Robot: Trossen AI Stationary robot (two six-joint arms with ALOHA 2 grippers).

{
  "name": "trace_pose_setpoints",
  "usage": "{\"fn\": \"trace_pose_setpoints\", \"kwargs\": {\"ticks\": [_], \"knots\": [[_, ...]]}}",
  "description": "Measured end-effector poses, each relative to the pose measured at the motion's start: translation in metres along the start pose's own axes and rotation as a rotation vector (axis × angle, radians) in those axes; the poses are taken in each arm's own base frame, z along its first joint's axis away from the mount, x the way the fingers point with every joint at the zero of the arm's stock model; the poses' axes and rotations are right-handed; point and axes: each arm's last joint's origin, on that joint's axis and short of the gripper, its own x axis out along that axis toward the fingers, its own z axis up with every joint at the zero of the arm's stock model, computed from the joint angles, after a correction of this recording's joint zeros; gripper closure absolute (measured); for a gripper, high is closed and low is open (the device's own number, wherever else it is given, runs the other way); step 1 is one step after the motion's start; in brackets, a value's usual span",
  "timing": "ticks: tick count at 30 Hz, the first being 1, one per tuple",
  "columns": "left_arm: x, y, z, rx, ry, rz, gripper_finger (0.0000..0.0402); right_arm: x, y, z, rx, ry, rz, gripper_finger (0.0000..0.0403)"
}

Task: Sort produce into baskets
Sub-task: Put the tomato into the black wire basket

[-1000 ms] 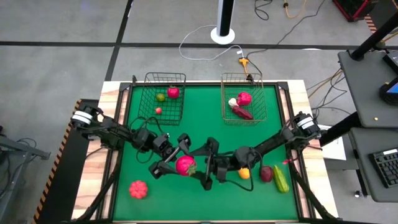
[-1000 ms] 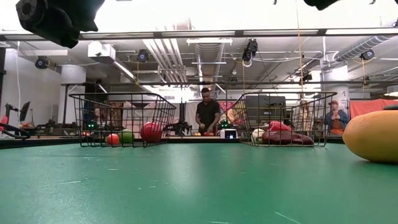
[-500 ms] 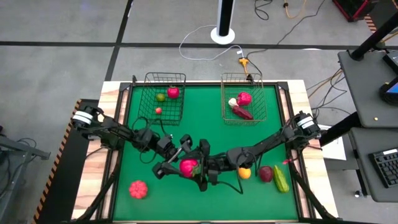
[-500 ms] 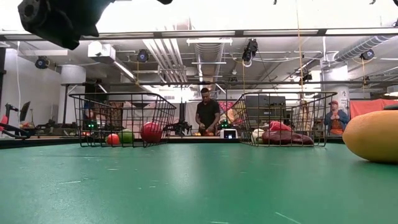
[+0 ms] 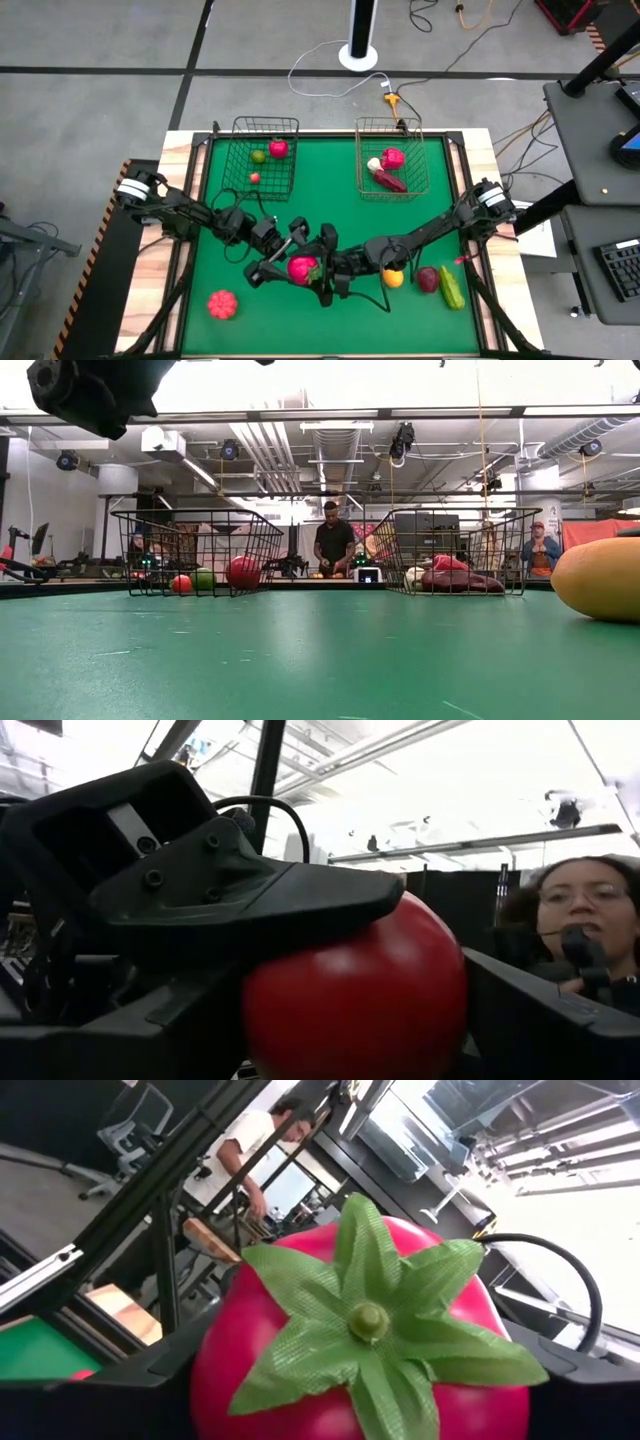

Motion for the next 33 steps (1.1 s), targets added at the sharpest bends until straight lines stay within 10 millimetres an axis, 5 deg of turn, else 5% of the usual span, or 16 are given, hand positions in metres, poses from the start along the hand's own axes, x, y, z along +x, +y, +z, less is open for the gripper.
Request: {"fn": "trace_pose_setpoints", "kwargs": {"ticks": [12,25,33], "knots": [[-0.001,0.003,-0.002,0.039,0.013,0.049,0.0037,-0.008,-0.018,0.012,0.121,0.12,0.078,0.0101],[-0.006,0.016,-0.023,0.372,0.289,0.259,0.0035,-0.059,-0.066,0.024,0.507,0.566,0.261,0.0105],[-0.001,0.0,-0.031,0.731,0.393,0.309,0.0035,-0.079,-0.06,0.005,0.721,0.885,0.256,0.0104]]}}
